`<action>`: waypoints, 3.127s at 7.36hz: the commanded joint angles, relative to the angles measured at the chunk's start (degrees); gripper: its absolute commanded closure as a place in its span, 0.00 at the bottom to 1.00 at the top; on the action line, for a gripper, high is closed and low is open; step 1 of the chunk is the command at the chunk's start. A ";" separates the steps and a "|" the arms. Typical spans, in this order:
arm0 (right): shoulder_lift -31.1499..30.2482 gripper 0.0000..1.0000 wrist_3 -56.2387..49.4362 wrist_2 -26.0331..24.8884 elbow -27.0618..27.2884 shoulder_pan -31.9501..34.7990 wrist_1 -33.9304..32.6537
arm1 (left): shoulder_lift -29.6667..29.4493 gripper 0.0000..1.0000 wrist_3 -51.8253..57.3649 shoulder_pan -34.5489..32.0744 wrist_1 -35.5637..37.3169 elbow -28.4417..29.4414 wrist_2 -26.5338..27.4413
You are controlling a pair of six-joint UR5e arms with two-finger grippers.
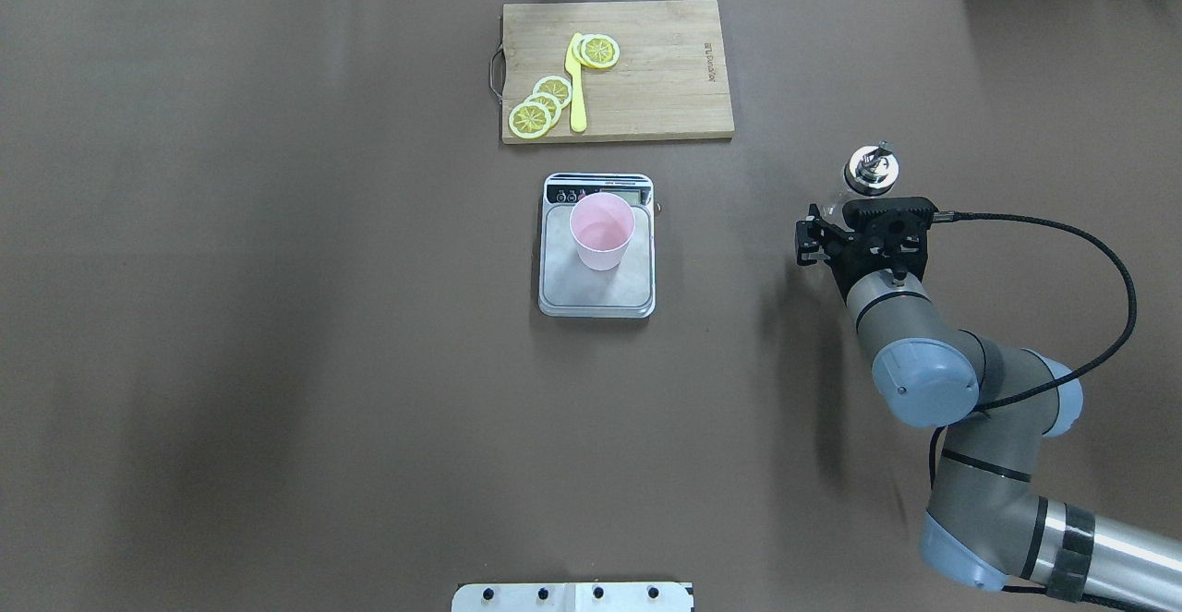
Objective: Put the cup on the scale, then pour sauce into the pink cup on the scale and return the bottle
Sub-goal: 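Grasp the glass dispenser body with the right gripper, then lift and carry the dispenser with the right gripper toward the cup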
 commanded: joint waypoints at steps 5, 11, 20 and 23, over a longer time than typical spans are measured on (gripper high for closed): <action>1.88 1.00 -20.00 -6.95 1.46 1.03 -15.30 | 3.10 0.02 1.31 -2.42 0.08 0.23 -0.28; 10.84 1.00 -20.45 -16.19 2.08 -2.39 -37.12 | 5.47 0.02 0.95 -2.86 0.08 0.32 -0.28; 17.09 1.00 -19.57 -24.37 1.99 -6.00 -58.05 | 6.26 0.02 0.69 -2.95 0.08 0.75 -0.37; 19.89 1.00 -19.57 -24.99 2.17 -6.70 -68.98 | 6.26 0.02 0.69 -2.95 0.08 0.84 -0.37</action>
